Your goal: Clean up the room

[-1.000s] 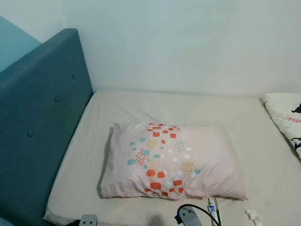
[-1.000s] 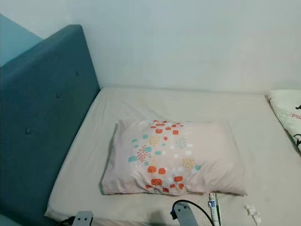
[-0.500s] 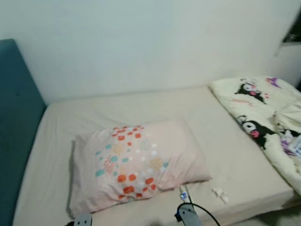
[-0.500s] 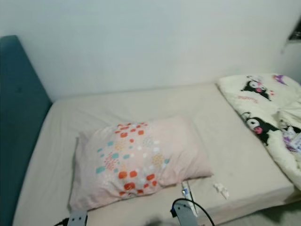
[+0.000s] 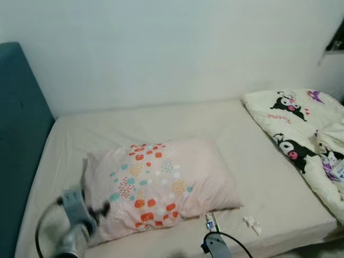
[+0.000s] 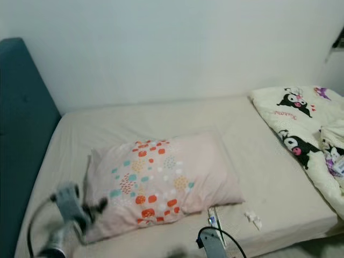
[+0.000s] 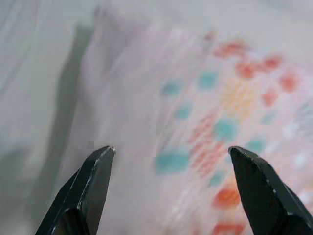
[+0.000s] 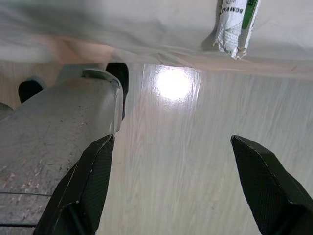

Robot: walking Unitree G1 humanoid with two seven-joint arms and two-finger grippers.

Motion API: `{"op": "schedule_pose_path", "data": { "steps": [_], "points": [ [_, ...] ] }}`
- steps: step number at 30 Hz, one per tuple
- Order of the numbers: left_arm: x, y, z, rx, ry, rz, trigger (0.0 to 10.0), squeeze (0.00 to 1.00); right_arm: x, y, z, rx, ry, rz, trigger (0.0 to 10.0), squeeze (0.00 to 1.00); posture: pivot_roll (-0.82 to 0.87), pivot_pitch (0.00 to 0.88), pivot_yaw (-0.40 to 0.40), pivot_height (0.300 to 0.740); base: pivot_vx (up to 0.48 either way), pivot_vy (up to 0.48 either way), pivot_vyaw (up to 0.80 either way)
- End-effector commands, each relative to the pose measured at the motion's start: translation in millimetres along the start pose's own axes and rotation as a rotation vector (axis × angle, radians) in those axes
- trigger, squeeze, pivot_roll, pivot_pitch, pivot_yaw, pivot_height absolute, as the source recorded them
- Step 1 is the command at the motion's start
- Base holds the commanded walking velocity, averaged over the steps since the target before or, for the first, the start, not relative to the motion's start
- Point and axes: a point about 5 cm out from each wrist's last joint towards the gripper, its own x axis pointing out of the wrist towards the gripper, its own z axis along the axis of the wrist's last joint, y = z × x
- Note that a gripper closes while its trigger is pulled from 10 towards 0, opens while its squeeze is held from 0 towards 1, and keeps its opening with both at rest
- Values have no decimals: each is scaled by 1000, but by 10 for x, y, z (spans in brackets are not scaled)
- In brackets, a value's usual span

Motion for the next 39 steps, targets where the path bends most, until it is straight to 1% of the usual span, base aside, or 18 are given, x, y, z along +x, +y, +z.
{"op": "schedule_pose_path", "data": {
  "steps": [1,2,3,6,8,10,14,15,17,18,26,29,30,32,34,38,39],
  "points": [
    [-37,47,-87,-54,21,25,10000,0,3,46,-37,12,9,15,10000,0,-65,49,-9,740,0,0,0],
    [-37,47,-87,-54,21,25,10000,0,3,46,-37,12,9,15,10000,0,-65,49,-9,740,0,0,0],
    [8,55,38,-70,-13,45,10000,0,3,45,-36,18,5,9,10000,0,-68,49,-8,740,0,0,0],
    [20,61,74,-71,-21,55,10000,0,3,43,-37,19,5,6,10000,0,-68,49,-8,740,0,0,0],
    [33,67,103,-90,-22,61,10000,0,3,41,-53,10,25,3,10000,0,-70,46,-7,736,0,0,0],
    [37,67,96,-117,-10,55,10000,0,2,39,-62,4,35,0,10000,0,-69,46,-8,726,0,0,0],
    [28,72,68,-109,3,51,10000,0,2,41,-66,8,36,-3,10000,0,-70,43,-7,716,0,0,0],
    [-9,87,-30,-109,35,49,10000,0,3,43,-71,9,35,-7,10000,0,-77,42,-5,706,0,0,0],
    [-23,94,-66,-112,45,49,10000,0,3,43,-73,9,35,-9,10000,0,-78,42,-4,701,0,0,0],
    [-50,104,-119,-111,52,48,10000,0,3,42,-79,8,36,-11,10000,0,-77,43,-6,691,0,0,0],
    [-49,75,-123,-106,43,24,10000,0,3,37,-83,6,37,-15,10000,0,-76,51,-5,661,0,0,0],
    [-41,45,-127,-84,49,10,10000,0,3,34,-84,7,36,-17,10000,0,-79,53,-3,651,0,0,0],
    [-32,4,-128,-63,50,-6,10000,0,3,31,-85,8,35,-20,10000,0,-81,55,-3,641,0,0,0],
    [-27,-13,-126,-57,48,-12,10000,0,3,29,-86,7,35,-21,10000,0,-81,55,-3,636,0,0,0],
    [-4,-91,-102,-20,35,-48,10000,0,3,28,-76,14,16,-23,10000,0,-81,56,-4,626,0,0,0],
    [15,-158,-82,10,27,-81,10000,0,3,24,-74,16,12,-26,10000,0,-80,57,-5,626,0,0,0],
    [29,-211,-65,43,22,-110,10000,0,3,21,-74,13,12,-28,10000,0,-81,57,-6,626,0,0,0]
  ]
}}
